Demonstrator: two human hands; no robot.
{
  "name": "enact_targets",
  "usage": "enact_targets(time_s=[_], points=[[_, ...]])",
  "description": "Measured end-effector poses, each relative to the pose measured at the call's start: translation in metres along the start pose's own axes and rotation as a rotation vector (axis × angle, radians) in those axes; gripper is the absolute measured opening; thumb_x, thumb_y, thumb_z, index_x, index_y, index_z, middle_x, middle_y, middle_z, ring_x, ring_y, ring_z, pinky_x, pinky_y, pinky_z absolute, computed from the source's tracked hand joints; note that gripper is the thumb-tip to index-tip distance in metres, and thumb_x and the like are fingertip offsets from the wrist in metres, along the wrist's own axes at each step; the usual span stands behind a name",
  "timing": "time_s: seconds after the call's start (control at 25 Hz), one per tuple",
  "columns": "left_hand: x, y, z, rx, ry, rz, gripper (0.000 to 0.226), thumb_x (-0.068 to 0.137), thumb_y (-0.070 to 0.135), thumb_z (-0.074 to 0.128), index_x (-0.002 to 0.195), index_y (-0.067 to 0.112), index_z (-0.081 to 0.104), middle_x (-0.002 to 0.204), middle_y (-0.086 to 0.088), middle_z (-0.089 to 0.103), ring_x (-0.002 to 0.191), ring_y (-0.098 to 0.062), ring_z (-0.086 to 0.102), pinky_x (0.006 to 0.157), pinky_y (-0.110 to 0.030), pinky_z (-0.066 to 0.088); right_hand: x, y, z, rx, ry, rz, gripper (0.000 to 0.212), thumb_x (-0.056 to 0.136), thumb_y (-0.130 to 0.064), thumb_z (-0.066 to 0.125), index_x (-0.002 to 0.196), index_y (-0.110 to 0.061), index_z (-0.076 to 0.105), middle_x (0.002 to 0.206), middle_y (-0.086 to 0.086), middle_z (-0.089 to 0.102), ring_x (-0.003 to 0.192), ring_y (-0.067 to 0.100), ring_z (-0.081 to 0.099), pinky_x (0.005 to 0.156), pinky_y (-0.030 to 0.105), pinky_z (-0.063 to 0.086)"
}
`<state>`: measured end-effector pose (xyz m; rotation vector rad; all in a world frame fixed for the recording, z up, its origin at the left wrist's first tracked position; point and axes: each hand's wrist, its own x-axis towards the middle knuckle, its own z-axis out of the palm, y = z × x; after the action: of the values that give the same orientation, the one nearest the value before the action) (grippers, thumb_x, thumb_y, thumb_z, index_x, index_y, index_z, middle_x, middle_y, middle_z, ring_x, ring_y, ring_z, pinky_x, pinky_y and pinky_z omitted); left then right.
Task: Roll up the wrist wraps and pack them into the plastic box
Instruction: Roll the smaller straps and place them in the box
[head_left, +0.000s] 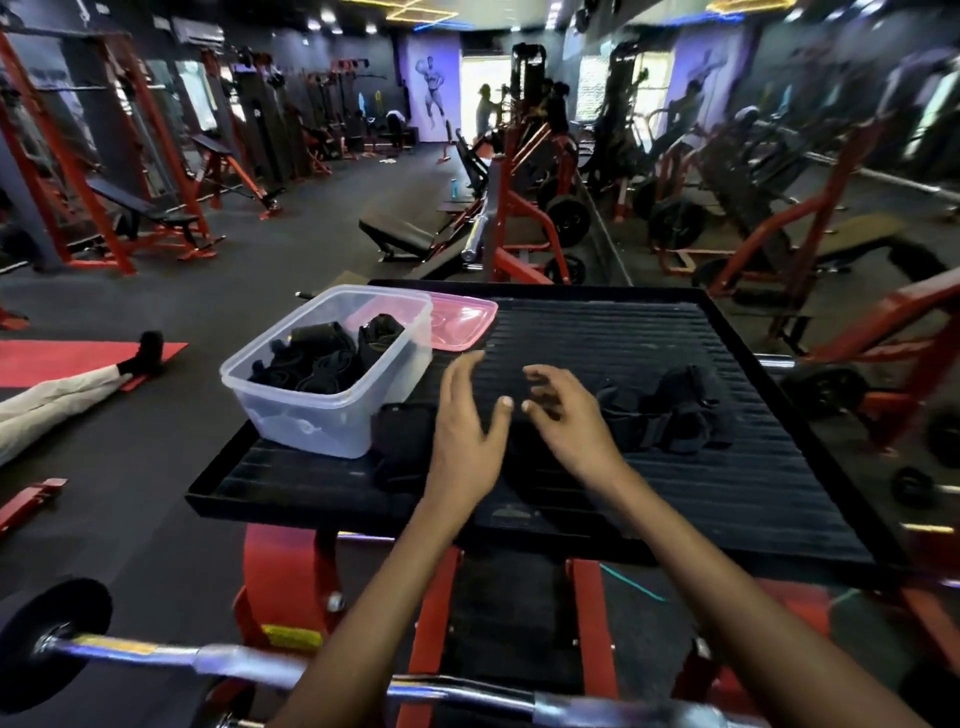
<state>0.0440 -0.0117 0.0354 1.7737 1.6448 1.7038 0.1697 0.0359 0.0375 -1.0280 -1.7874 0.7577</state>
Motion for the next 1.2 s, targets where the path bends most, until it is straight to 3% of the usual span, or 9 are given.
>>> enact_targets(time_s=[0.2, 0.44, 0.6, 0.68, 0.76, 0.84, 0.96, 1.12, 1.2], points=[[0.017, -0.002, 0.080, -0.451, -0.363, -0.598, 0.021, 0.097, 0.021, 0.047, 0.117, 0.016, 0.046, 0.115, -0.010, 0.053, 0.090, -0.017, 0.054, 0.078, -0.023, 0.046, 0.004, 0.025, -0.069, -0.813, -0.185, 0.125, 0.054, 0.085, -0.032, 0.064, 0.133, -0.015, 0.044, 0.133, 0.005, 0.049, 0.124, 0.023, 0.047, 0.105, 0.038, 0.031], [0.000, -0.007, 0.093, -0.746, -0.420, -0.769, 0.032, 0.099, 0.036, 0.035, 0.123, 0.018, 0.045, 0.115, -0.001, 0.052, 0.110, -0.022, 0.051, 0.094, -0.040, 0.046, -0.026, 0.051, -0.073, -0.496, -0.084, 0.032, 0.018, 0.076, -0.001, 0.068, 0.092, -0.008, 0.066, 0.093, 0.001, 0.067, 0.093, 0.022, 0.063, 0.082, 0.025, 0.042], [0.000, -0.008, 0.092, -0.644, -0.370, -0.675, 0.020, 0.090, 0.002, 0.053, 0.096, 0.020, 0.055, 0.094, -0.002, 0.057, 0.085, -0.014, 0.056, 0.070, -0.028, 0.055, -0.046, 0.042, -0.078, -0.327, -0.023, -0.037, 0.027, 0.075, 0.005, 0.053, 0.092, -0.010, 0.068, 0.095, 0.002, 0.067, 0.092, 0.015, 0.062, 0.086, 0.021, 0.043], [-0.004, -0.008, 0.092, -0.527, -0.409, -0.585, 0.029, 0.087, -0.002, 0.054, 0.109, 0.017, 0.055, 0.107, -0.003, 0.054, 0.083, -0.011, 0.055, 0.067, -0.023, 0.052, -0.045, 0.037, -0.089, -0.386, 0.307, -0.076, 0.027, 0.075, -0.001, 0.053, 0.096, -0.012, 0.066, 0.099, 0.003, 0.062, 0.098, 0.018, 0.057, 0.090, 0.028, 0.043], [-0.009, -0.009, 0.092, -0.365, -0.561, -0.449, 0.041, 0.088, 0.013, 0.060, 0.128, 0.018, 0.051, 0.124, 0.001, 0.050, 0.099, -0.009, 0.054, 0.083, -0.023, 0.046, -0.038, 0.035, -0.103, -0.622, 0.502, 0.165, 0.032, 0.082, -0.021, 0.063, 0.114, -0.015, 0.058, 0.118, 0.009, 0.051, 0.113, 0.028, 0.045, 0.100, 0.042, 0.035], [-0.013, -0.011, 0.091, -0.224, -0.673, -0.329, 0.043, 0.085, 0.028, 0.066, 0.127, 0.024, 0.054, 0.128, 0.006, 0.053, 0.115, -0.010, 0.050, 0.098, -0.024, 0.039, -0.032, 0.035, -0.115, -0.704, 0.331, 0.570, 0.061, 0.082, -0.041, 0.066, 0.132, -0.017, 0.041, 0.135, 0.015, 0.035, 0.125, 0.037, 0.036, 0.103, 0.051, 0.029], [-0.014, -0.010, 0.089, -0.247, -0.646, -0.360, 0.028, 0.083, 0.032, 0.068, 0.109, 0.024, 0.060, 0.111, 0.005, 0.061, 0.109, -0.015, 0.056, 0.089, -0.021, 0.043, -0.028, 0.044, -0.126, -0.673, 0.111, 0.658, 0.081, 0.076, -0.044, 0.073, 0.138, -0.016, 0.029, 0.141, 0.017, 0.028, 0.125, 0.041, 0.039, 0.101, 0.049, 0.039], [-0.017, -0.013, 0.089, -0.186, -0.719, -0.275, 0.055, 0.061, 0.049, 0.080, 0.101, 0.033, 0.045, 0.112, 0.004, 0.054, 0.104, -0.012, 0.052, 0.089, -0.023, 0.042, -0.021, 0.045, -0.129, -0.544, 0.297, 0.407, 0.028, 0.085, -0.040, 0.063, 0.095, -0.016, 0.053, 0.101, 0.010, 0.063, 0.095, 0.031, 0.060, 0.076, 0.037, 0.045], [-0.018, -0.013, 0.090, -0.116, -0.643, -0.160, 0.062, 0.057, 0.037, 0.084, 0.104, 0.030, 0.043, 0.114, 0.004, 0.051, 0.106, -0.011, 0.049, 0.088, -0.018, 0.038, -0.013, 0.036, -0.129, -0.415, 0.368, 0.381, 0.029, 0.090, -0.042, 0.055, 0.077, -0.017, 0.050, 0.074, 0.003, 0.061, 0.077, 0.026, 0.058, 0.066, 0.034, 0.039]])
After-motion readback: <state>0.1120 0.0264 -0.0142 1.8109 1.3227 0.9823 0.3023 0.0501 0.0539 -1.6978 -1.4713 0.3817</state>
